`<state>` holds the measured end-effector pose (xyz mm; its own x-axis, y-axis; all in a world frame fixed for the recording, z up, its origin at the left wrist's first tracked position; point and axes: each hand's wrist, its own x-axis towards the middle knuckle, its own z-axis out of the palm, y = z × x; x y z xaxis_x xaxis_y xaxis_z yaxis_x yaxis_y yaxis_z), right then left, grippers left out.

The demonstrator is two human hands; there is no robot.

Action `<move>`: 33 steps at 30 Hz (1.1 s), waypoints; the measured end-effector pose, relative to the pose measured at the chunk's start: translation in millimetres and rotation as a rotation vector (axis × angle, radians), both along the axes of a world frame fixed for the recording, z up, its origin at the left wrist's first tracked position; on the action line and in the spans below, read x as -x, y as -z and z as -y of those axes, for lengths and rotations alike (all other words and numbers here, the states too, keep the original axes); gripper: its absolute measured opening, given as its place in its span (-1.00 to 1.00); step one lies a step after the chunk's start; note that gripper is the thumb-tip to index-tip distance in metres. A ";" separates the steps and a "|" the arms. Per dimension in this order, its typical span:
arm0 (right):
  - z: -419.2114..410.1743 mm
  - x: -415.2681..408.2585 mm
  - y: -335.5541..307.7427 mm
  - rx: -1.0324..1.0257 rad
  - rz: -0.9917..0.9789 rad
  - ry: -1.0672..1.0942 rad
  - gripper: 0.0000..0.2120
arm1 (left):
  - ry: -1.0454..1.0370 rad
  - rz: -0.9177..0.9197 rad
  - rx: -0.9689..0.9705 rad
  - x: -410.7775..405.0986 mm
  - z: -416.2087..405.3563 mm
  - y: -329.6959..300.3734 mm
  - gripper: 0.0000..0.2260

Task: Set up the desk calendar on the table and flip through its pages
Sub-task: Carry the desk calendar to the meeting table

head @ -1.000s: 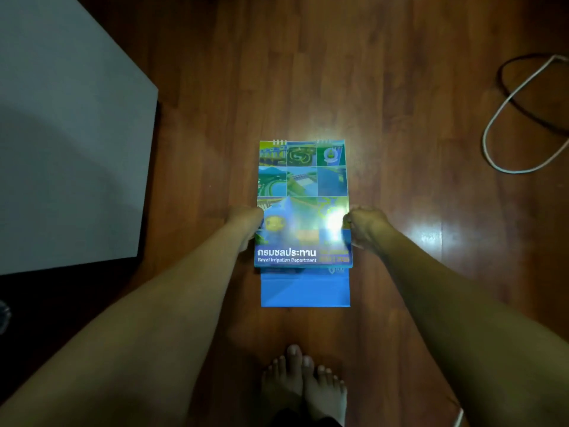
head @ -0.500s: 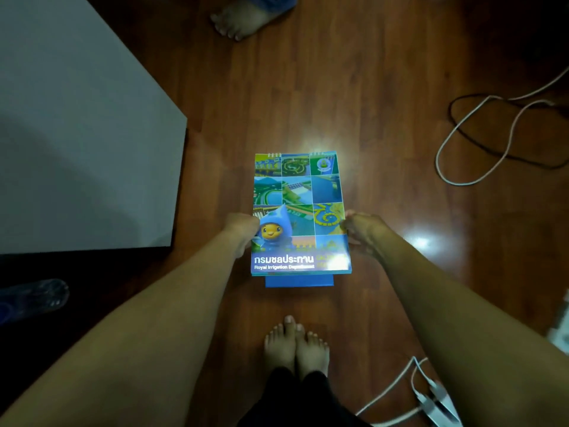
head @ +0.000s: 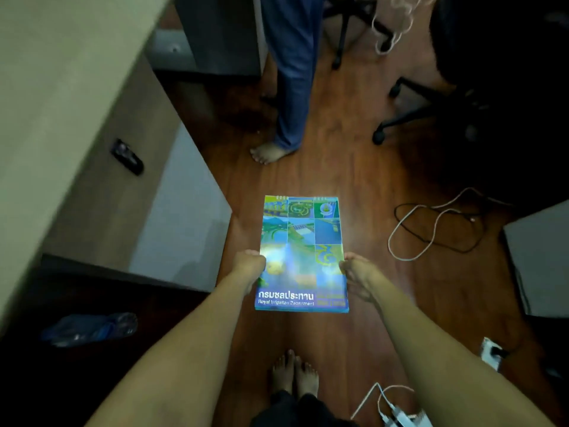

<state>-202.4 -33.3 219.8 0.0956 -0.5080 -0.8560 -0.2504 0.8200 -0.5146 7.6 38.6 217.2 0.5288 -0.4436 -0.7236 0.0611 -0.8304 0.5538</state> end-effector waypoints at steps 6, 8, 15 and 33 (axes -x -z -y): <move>22.5 -17.6 -142.9 0.148 0.151 0.013 -0.71 | -0.003 0.049 0.194 -27.8 22.2 -133.4 -0.78; 32.6 -25.1 -187.1 0.231 0.230 0.028 -0.71 | -0.046 0.036 0.274 -37.2 31.0 -181.0 -0.80; 64.4 -59.1 -310.8 0.451 0.401 -0.035 -0.72 | -0.148 0.095 0.534 -73.8 48.2 -311.2 -0.83; 17.9 -274.7 -491.9 0.636 0.813 -0.480 -0.70 | -0.471 0.530 0.763 -219.1 -97.5 -511.3 -0.83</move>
<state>72.3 -51.2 711.7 0.8064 -0.5891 -0.0517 0.1303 0.2623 -0.9562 226.7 136.1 728.5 0.9352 -0.3521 0.0380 -0.1163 -0.2039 0.9721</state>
